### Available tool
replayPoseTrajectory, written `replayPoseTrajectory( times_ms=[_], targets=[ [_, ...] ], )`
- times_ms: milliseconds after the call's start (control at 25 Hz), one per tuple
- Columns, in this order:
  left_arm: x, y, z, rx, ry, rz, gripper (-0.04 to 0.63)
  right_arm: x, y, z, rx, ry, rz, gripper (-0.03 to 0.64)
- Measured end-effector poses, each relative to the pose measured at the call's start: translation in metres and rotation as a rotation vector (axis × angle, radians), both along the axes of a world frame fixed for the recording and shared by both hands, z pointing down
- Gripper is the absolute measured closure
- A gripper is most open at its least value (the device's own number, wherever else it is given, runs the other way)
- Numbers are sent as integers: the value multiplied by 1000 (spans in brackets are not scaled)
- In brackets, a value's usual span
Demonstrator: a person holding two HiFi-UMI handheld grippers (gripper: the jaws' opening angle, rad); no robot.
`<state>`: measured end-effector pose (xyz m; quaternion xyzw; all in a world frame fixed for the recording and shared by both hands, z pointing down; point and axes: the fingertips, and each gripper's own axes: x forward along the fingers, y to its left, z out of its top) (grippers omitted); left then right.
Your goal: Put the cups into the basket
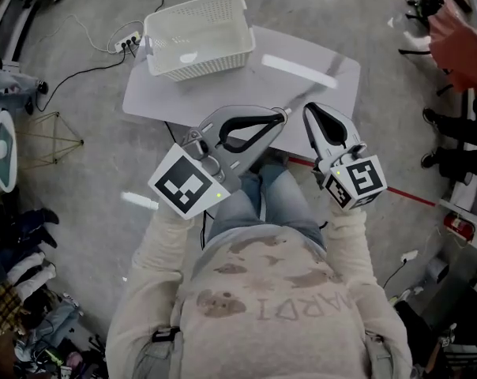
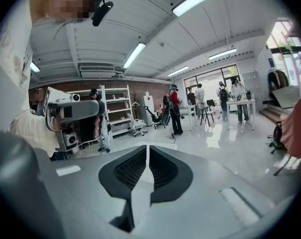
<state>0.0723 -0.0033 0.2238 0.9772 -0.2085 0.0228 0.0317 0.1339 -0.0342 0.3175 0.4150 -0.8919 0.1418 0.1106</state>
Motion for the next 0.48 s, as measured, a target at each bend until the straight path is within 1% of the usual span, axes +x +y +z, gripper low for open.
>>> replayPoseTrajectory(
  times_ms=[80,240,320,480],
  targets=[
    [3,-10,13,-22,9,8,595,5,-5,27,-58,17,13,572],
    [10,-28,43,-61,4,9,595,15,-11,84,-157,43,27,568],
    [16,-35,62,-79,-13,19,595,20,-15,114,-202,53,36,565],
    [27,-40,103,-105,-74,69,595,28,-16,168,-282,77,56,561]
  ],
)
